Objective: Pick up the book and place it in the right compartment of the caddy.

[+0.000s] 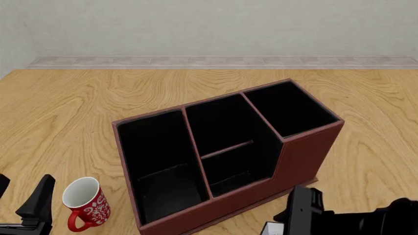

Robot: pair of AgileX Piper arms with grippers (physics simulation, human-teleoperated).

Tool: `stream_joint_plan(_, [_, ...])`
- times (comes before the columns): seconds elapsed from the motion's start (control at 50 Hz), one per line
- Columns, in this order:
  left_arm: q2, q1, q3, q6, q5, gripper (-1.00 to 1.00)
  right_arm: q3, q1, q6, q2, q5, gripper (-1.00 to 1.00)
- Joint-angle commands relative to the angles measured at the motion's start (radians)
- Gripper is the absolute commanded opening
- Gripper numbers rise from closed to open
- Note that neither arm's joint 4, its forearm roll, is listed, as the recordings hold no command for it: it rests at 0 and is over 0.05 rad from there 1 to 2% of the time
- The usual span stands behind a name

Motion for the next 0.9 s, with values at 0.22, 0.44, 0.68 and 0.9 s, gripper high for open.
stream_joint_plan(0.22, [0.0, 0.0, 0.0, 0.0, 0.0, 1.0, 0.019, 0.038, 0.045, 0.017, -0.015, -1.0])
stream_joint_plan(0.44, [0.0, 0.0, 0.0, 0.0, 0.0, 1.0, -0.022, 0.036, 0.028, -0.022, 0.045, -1.0])
stream_joint_plan(0.68, [0.0, 0.0, 0.0, 0.0, 0.0, 1.0, -0.057, 0.013, -0.001, -0.071, 0.117, -1.0])
stream_joint_plan(0.9, [0.0, 0.0, 0.0, 0.0, 0.0, 1.0, -0.076, -0.017, -0.029, -0.112, 0.171, -1.0])
